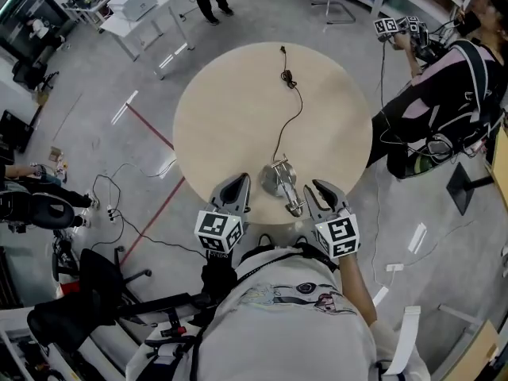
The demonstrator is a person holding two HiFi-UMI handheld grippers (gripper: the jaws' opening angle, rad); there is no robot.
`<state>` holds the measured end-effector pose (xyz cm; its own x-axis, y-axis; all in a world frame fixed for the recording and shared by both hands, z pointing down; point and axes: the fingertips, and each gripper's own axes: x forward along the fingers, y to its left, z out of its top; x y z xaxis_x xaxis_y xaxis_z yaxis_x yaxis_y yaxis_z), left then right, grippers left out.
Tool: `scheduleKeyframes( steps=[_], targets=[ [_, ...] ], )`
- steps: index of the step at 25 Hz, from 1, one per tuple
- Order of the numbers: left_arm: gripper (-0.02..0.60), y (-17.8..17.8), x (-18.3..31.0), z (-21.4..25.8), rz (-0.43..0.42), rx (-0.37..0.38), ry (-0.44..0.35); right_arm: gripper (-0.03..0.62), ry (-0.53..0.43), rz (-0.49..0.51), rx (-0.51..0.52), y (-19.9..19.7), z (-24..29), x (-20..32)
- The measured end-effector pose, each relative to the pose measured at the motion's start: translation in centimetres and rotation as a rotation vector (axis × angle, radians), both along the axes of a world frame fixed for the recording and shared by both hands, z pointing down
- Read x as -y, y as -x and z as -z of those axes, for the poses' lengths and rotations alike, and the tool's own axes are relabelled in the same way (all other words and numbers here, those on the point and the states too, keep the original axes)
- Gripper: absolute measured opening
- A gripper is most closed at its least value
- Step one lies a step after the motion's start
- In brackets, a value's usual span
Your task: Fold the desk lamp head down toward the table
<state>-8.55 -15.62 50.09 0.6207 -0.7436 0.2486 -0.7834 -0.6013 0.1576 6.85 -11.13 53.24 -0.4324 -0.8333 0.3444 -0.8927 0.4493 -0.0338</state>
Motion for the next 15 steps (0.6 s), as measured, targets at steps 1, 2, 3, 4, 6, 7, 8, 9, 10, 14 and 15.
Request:
scheduleKeyframes(
  steps=[1, 2, 3, 4, 6, 7, 8, 9, 10, 14, 15],
  targets=[
    [0.002, -0.1, 0.2, 0.1, 0.0, -0.001, -0.006, 0.085, -0.023, -0.009, 0.012, 0.0, 0.9, 0.5],
    [0.002, -0.1, 0.4, 0.2, 0.001, -0.002, -0.01, 0.061, -0.041, -0.02, 0.024, -0.1, 1.6, 1.1],
    [0.002, -0.1, 0.6, 0.2, 0.003, -0.003, -0.014, 0.031, -0.054, -0.031, 0.039, -0.2, 2.2, 1.5],
    [0.002, 0.0, 0.7, 0.3, 0.006, -0.003, -0.017, 0.011, -0.063, -0.04, 0.055, -0.2, 2.7, 1.9],
    [0.002, 0.2, 0.9, 0.4, 0.014, -0.003, -0.022, 0.006, -0.077, -0.051, 0.081, -0.4, 3.5, 2.4],
    [0.002, 0.3, 0.9, 0.4, 0.017, -0.003, -0.024, 0.006, -0.085, -0.054, 0.086, -0.5, 3.9, 2.5],
    [0.002, 0.4, 0.8, 0.5, 0.02, -0.003, -0.026, 0.006, -0.091, -0.056, 0.089, -0.6, 4.2, 2.6],
    [0.002, 0.4, 0.7, 0.5, 0.022, -0.002, -0.027, 0.006, -0.096, -0.058, 0.091, -0.7, 4.6, 2.6],
    [0.002, 0.4, 0.7, 0.6, 0.024, -0.002, -0.029, 0.006, -0.1, -0.06, 0.094, -0.8, 4.9, 2.6],
    [0.002, 0.5, 1.2, 0.9, 0.03, -0.008, -0.045, 0.006, -0.116, -0.062, 0.099, -1.0, 5.7, 3.3],
    [0.002, 0.4, 1.3, 0.9, 0.029, -0.01, -0.046, 0.006, -0.121, -0.06, 0.1, -1.0, 5.9, 3.4]
  ],
)
